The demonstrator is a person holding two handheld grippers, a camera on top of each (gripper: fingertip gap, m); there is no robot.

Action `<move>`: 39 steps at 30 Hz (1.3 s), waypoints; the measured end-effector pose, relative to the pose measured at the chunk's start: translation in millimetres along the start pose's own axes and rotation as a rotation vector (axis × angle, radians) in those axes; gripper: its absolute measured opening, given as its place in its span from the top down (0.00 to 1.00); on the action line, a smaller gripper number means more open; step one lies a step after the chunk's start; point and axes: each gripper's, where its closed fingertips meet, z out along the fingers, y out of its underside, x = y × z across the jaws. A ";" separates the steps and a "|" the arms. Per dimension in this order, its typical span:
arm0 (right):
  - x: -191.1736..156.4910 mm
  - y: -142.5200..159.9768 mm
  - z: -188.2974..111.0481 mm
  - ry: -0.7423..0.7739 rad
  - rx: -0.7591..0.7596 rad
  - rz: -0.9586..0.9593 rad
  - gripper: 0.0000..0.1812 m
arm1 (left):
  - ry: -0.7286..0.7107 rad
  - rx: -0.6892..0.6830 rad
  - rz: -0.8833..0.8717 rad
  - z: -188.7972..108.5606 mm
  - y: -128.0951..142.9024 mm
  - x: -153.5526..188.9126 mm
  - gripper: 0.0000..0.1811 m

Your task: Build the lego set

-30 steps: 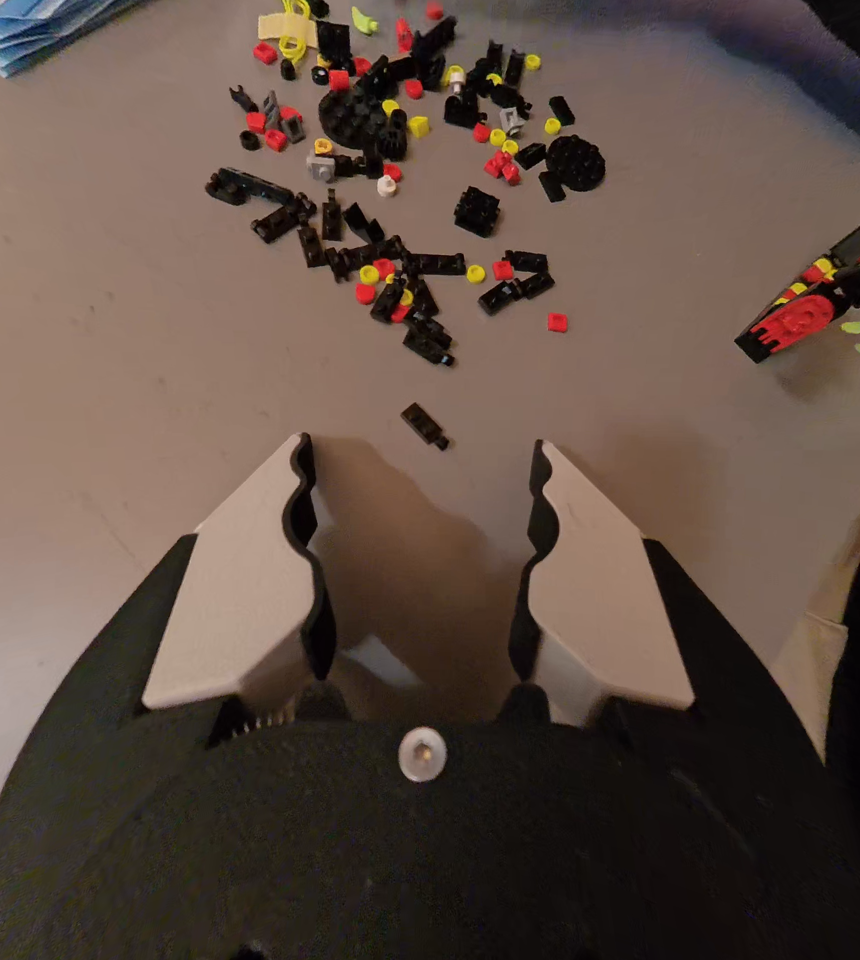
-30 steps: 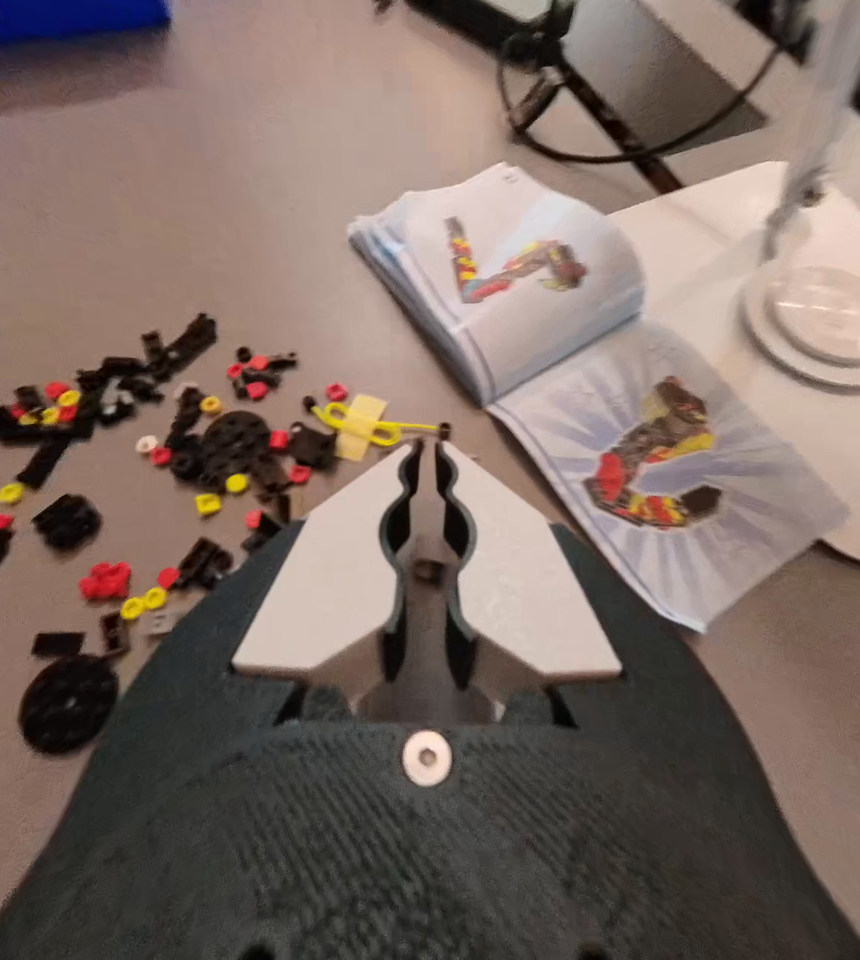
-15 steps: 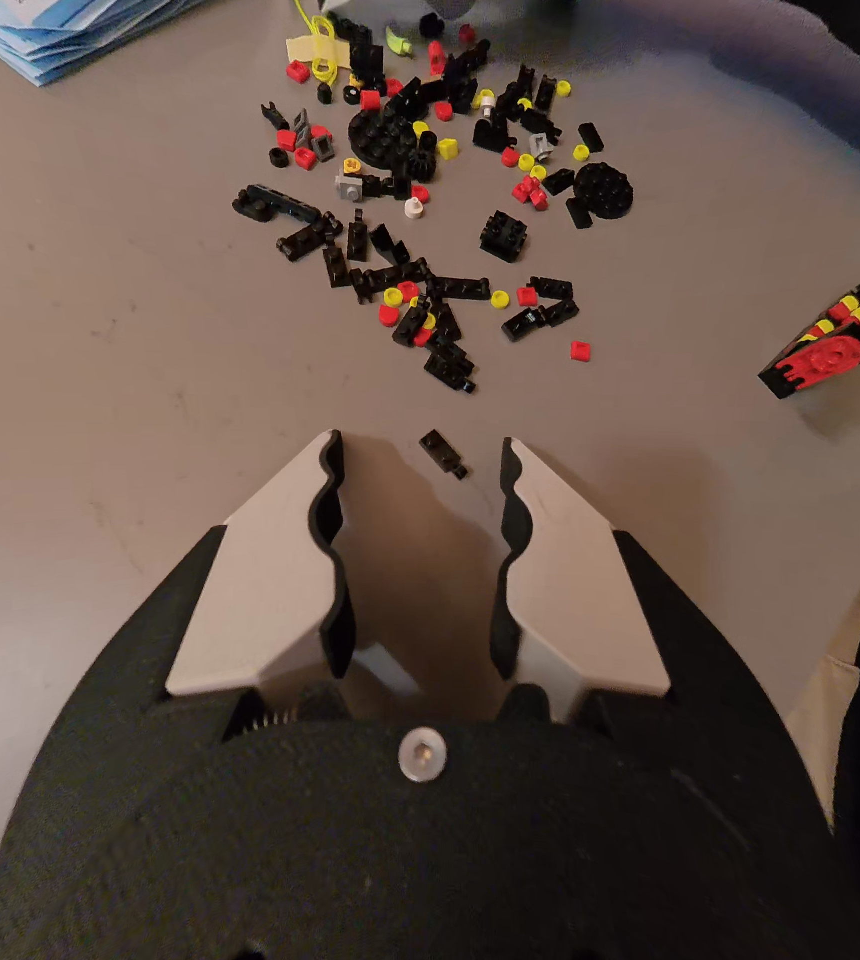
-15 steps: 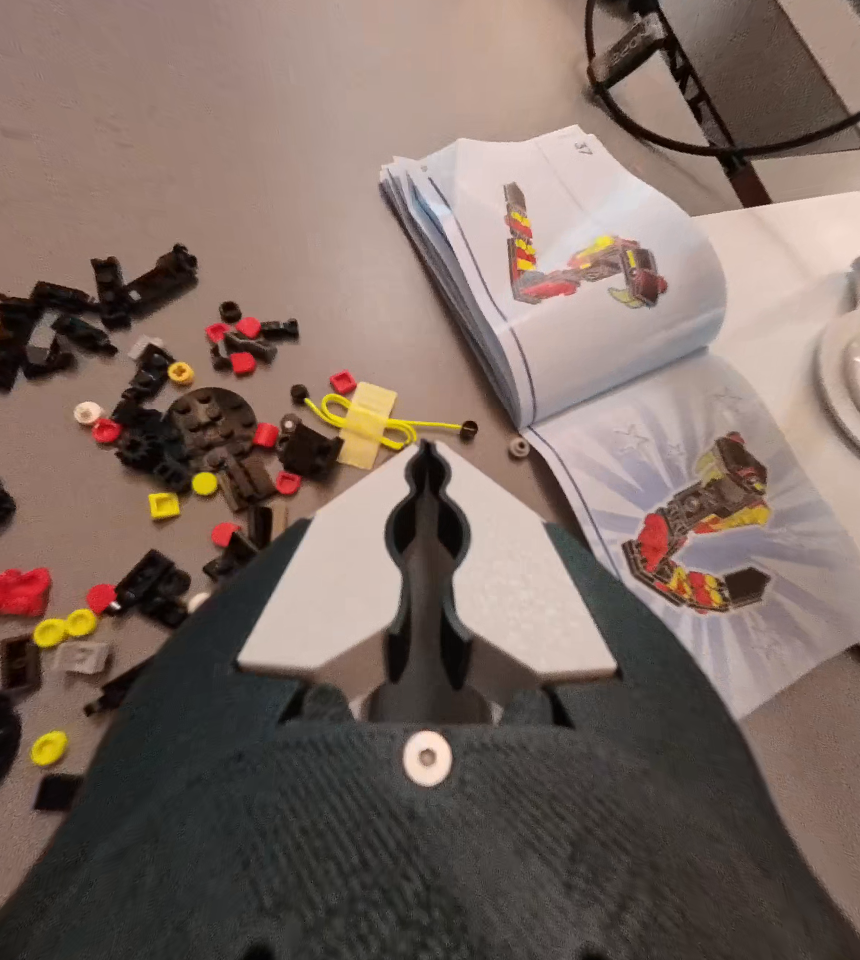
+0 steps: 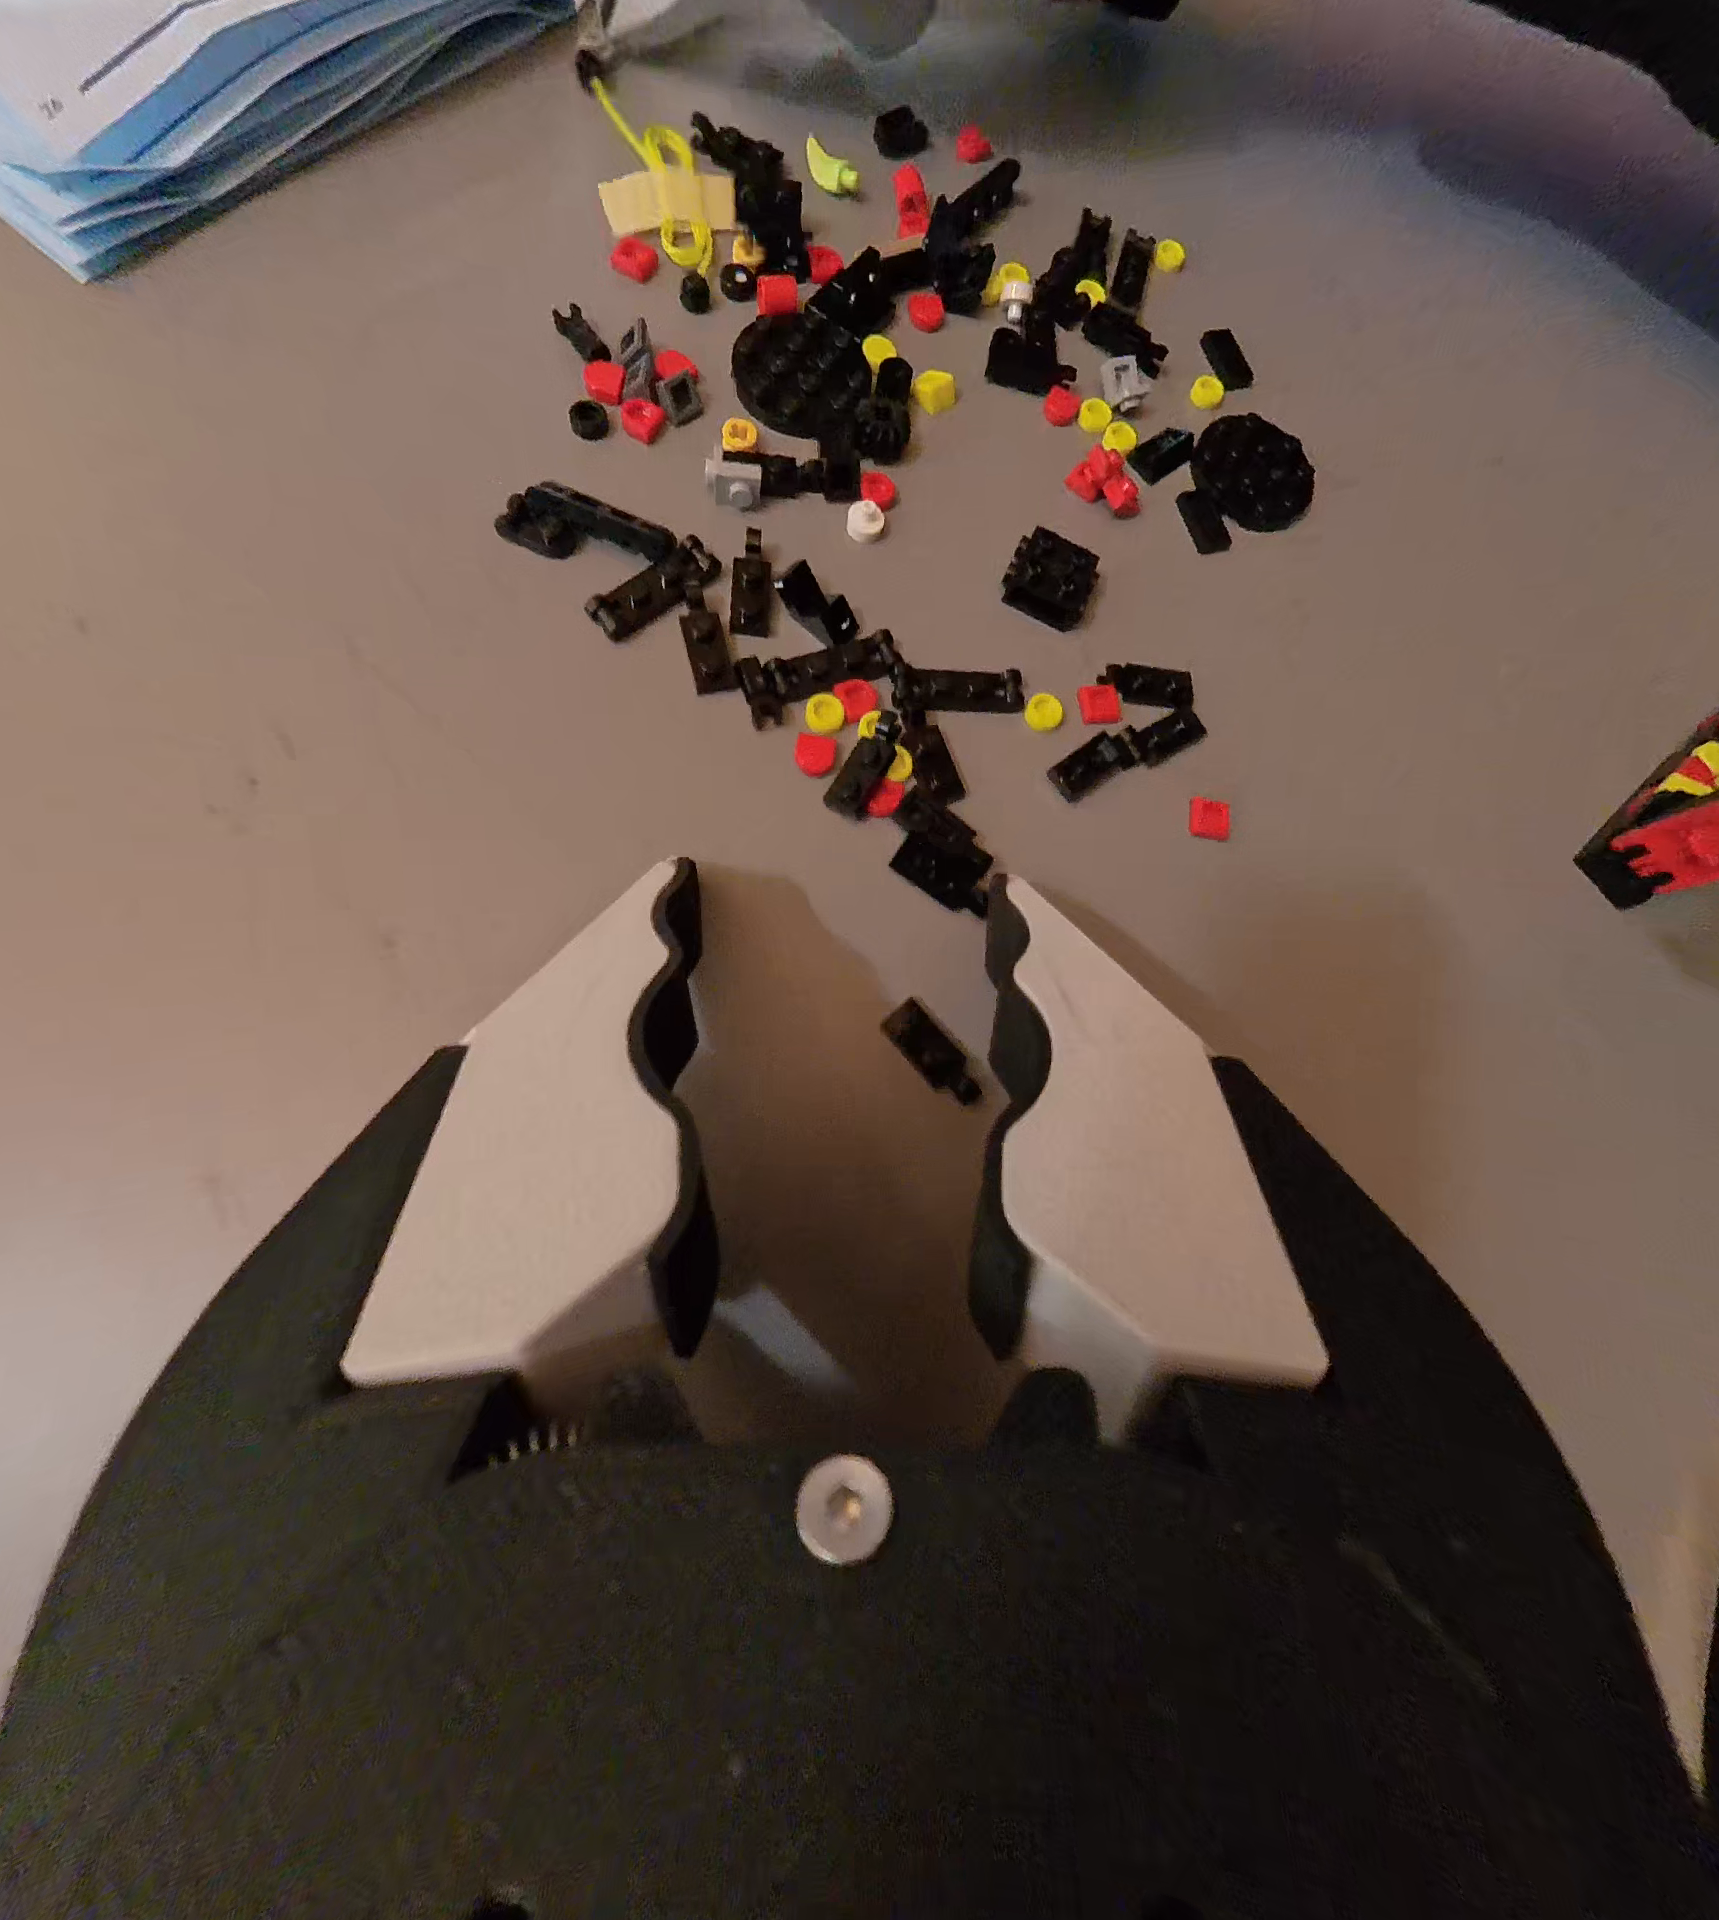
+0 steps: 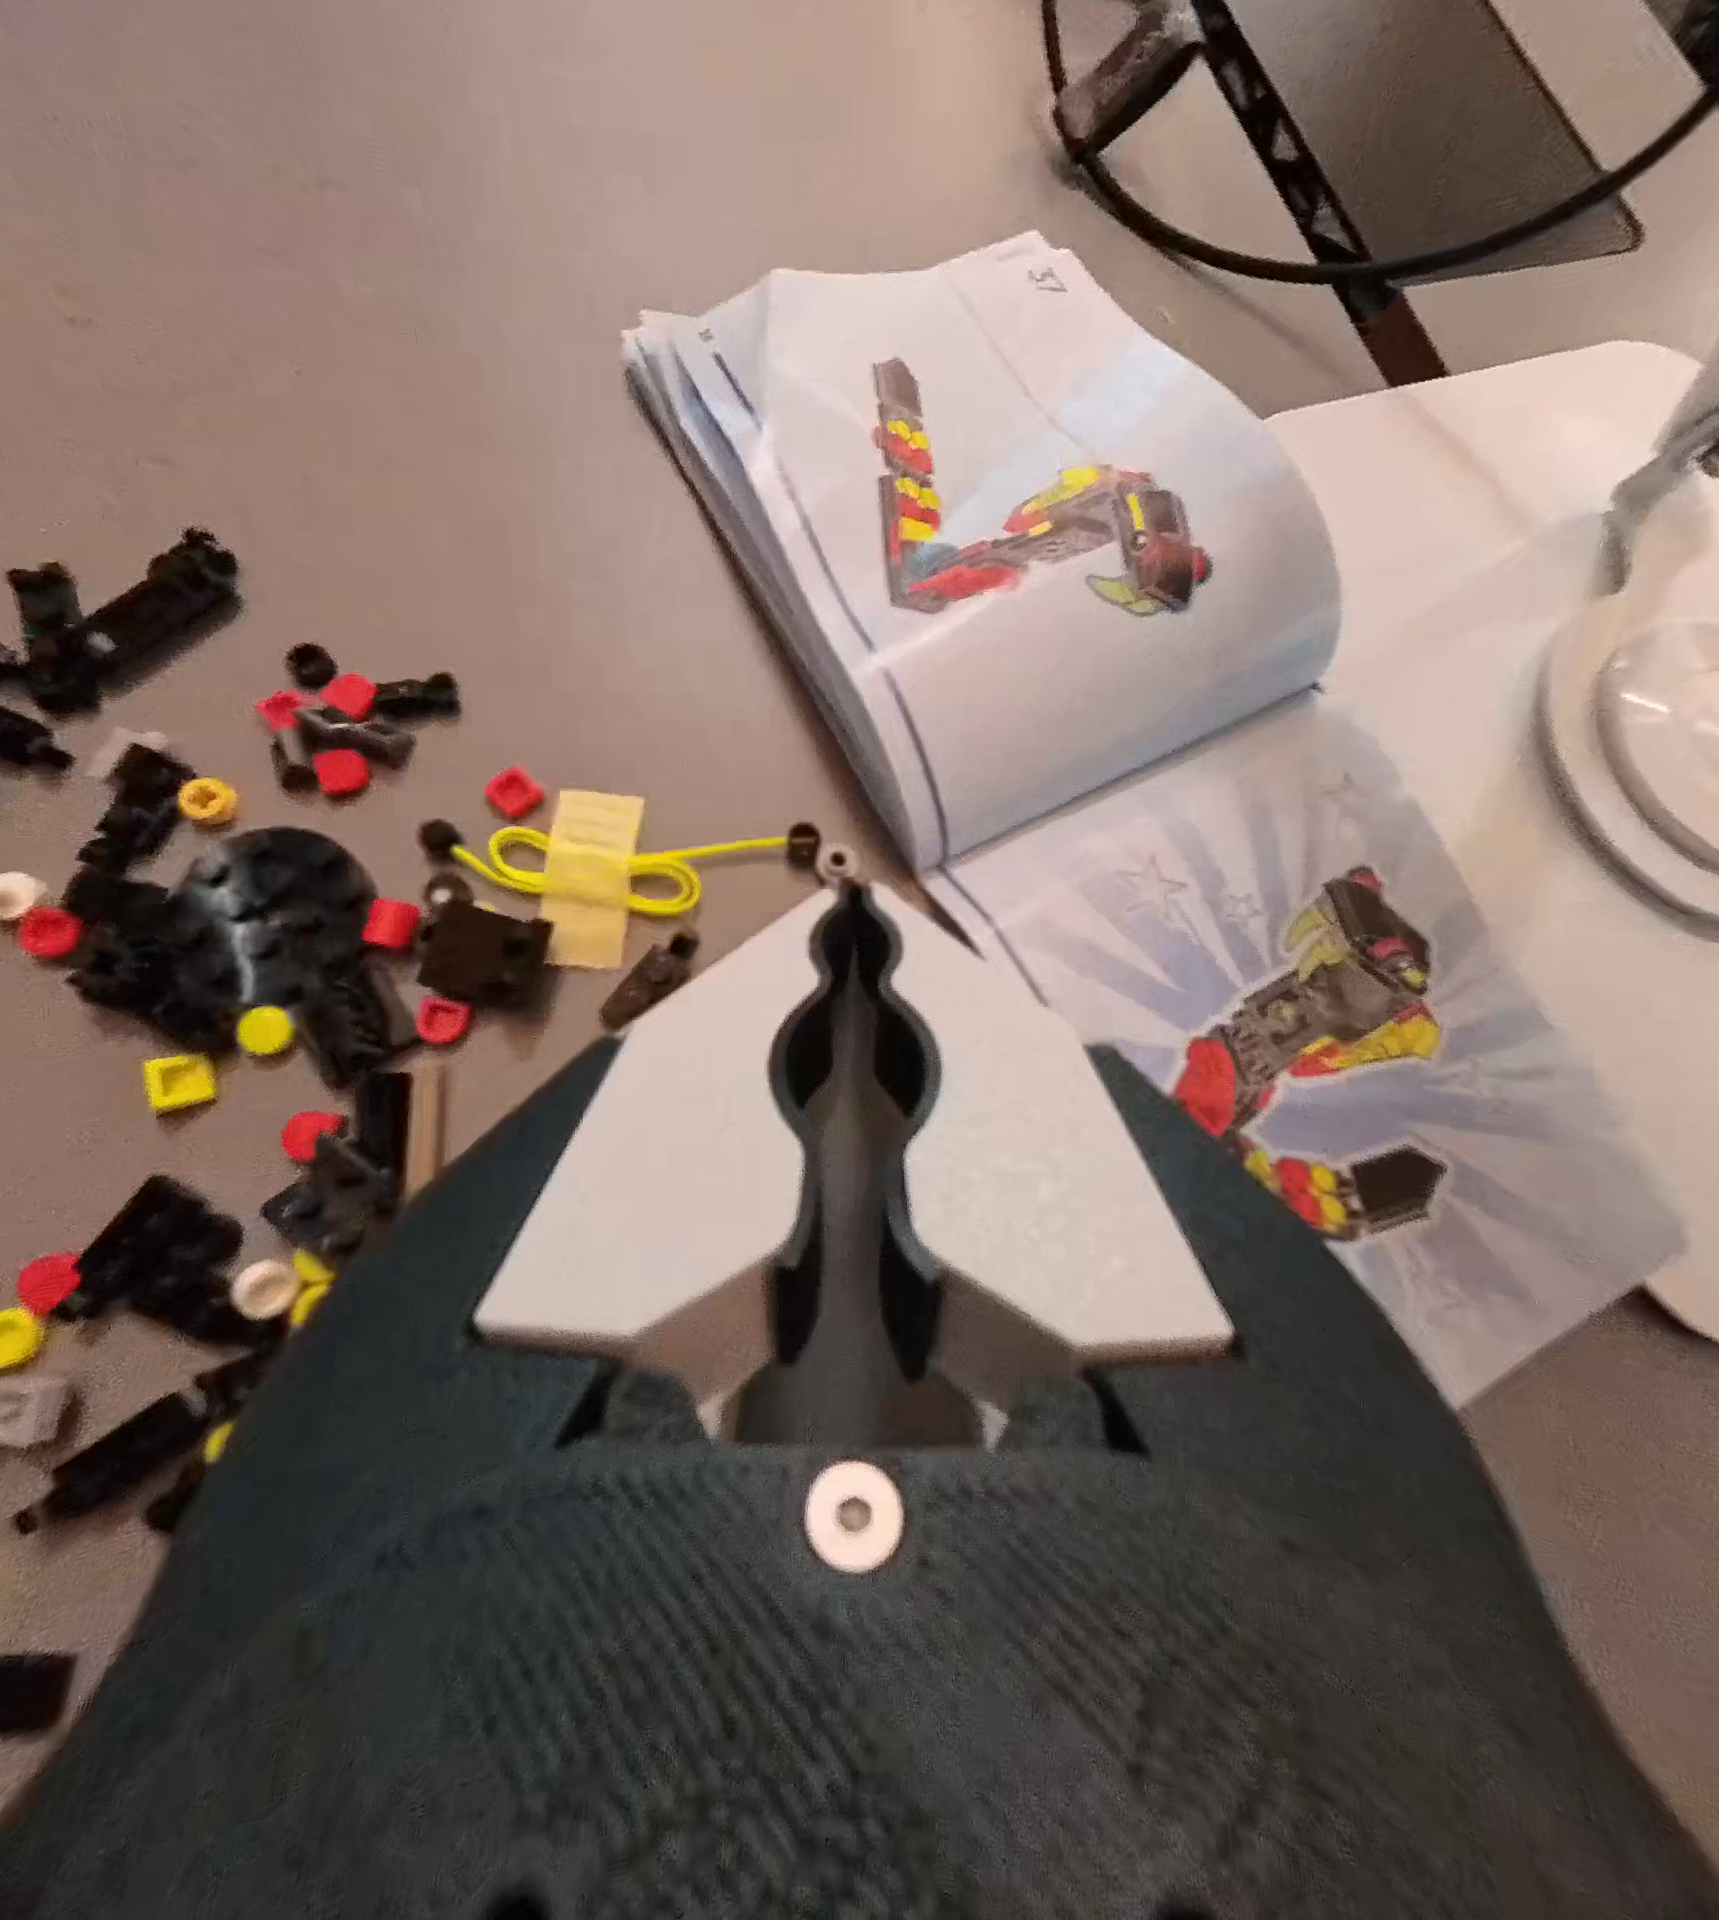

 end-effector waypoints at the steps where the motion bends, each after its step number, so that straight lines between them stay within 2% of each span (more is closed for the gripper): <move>1: -8.6 -0.2 -0.9 -0.030 0.010 -0.011 1.00 | 0.004 0.001 -0.002 2.3 -2.4 -0.4 0.70; 6: -58.0 3.9 -14.2 -0.205 0.015 -0.028 1.00 | 0.028 0.001 0.001 13.8 -13.2 2.7 0.70; 8: -60.5 7.3 -22.9 -0.177 0.006 -0.051 1.00 | 0.036 -0.006 0.027 15.9 -13.7 7.2 0.68; 10: -54.5 2.1 -37.9 -0.124 0.058 -0.020 0.99 | 0.029 -0.002 0.056 14.6 -13.0 10.1 0.67; 12: -45.1 2.6 -56.2 -0.060 0.097 0.067 0.93 | 0.028 0.011 0.068 10.0 -11.4 12.8 0.66; 14: -39.2 20.9 -70.9 0.008 0.052 0.163 0.82 | 0.018 0.009 0.066 4.2 -6.8 11.5 0.64; 16: -57.2 39.3 -82.3 -0.027 0.024 0.204 0.70 | 0.034 -0.006 0.071 -3.0 -0.8 13.7 0.61; 18: -76.9 53.8 -89.8 -0.051 0.029 0.178 0.65 | 0.052 -0.011 0.091 -10.3 3.7 16.5 0.58; 20: -90.5 71.1 -93.4 -0.048 -0.005 0.122 0.64 | 0.033 -0.016 0.104 -15.3 6.9 13.0 0.58; 21: -93.8 70.3 -95.8 -0.049 0.022 0.120 0.66 | 0.028 -0.024 0.106 -16.5 8.8 11.4 0.58; 23: -104.2 72.2 -96.3 -0.097 0.016 0.095 0.63 | 0.036 -0.047 0.099 -15.4 13.0 10.5 0.63; 26: -109.4 63.3 -89.1 -0.116 0.019 0.072 0.65 | 0.045 -0.053 0.088 -7.7 11.9 13.5 0.68; 31: -107.8 43.9 -70.3 -0.101 0.025 0.086 0.67 | 0.047 -0.042 0.068 8.5 -3.1 18.6 0.70; 35: -113.3 38.9 -93.5 -0.134 0.081 0.109 0.64 | 0.026 -0.037 0.101 -14.3 -2.4 24.2 0.69; 38: -121.6 55.1 -109.8 -0.117 0.065 0.076 0.63 | -0.034 -0.023 0.105 -35.8 10.1 11.8 0.70; 39: -124.6 60.5 -111.3 -0.113 0.060 0.072 0.62 | -0.046 -0.020 0.093 -39.7 14.8 6.9 0.73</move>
